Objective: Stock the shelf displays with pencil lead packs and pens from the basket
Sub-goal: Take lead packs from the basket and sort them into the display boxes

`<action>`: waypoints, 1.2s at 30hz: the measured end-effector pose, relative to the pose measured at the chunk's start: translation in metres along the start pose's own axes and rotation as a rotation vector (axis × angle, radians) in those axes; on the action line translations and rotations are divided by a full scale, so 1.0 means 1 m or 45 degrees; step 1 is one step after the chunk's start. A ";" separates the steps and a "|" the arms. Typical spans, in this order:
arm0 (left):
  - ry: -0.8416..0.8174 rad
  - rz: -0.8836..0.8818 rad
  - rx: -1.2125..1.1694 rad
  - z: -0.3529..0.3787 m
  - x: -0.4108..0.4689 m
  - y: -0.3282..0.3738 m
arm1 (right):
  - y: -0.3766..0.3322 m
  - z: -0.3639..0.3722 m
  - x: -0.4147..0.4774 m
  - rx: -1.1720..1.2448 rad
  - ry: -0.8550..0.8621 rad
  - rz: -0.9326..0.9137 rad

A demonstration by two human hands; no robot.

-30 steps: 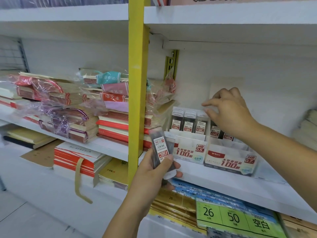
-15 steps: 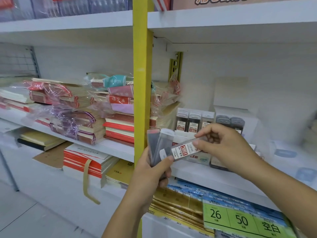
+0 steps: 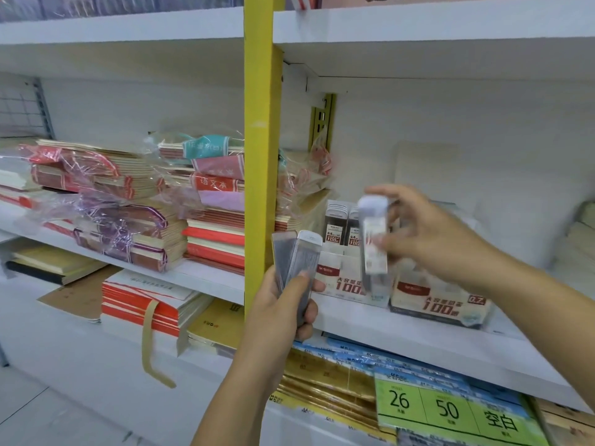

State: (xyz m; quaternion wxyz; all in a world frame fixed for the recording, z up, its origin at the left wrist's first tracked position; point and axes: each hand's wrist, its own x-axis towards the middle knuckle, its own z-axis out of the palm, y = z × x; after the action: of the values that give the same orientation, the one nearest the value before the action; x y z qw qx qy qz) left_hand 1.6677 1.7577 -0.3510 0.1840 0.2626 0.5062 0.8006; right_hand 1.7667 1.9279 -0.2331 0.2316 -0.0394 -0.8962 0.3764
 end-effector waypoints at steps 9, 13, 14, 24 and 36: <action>-0.001 0.020 0.118 0.002 0.002 -0.006 | 0.024 -0.024 0.037 -0.810 0.318 -0.166; -0.011 0.021 0.111 0.002 0.003 -0.007 | 0.034 -0.024 0.041 -0.788 0.308 -0.146; -0.010 0.023 0.116 0.002 0.003 -0.008 | 0.037 -0.024 0.043 -0.796 0.311 -0.132; -0.063 0.010 0.145 0.002 0.002 -0.009 | 0.037 -0.014 0.031 -1.027 0.502 -0.204; -0.259 -0.025 0.238 0.005 -0.014 -0.005 | 0.015 0.044 -0.029 0.290 0.100 0.055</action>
State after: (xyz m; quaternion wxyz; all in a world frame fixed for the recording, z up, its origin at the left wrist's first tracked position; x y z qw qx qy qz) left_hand 1.6814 1.7557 -0.3575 0.2169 0.3536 0.5598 0.7173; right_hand 1.7713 1.9029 -0.2815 0.2614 -0.0470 -0.8367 0.4790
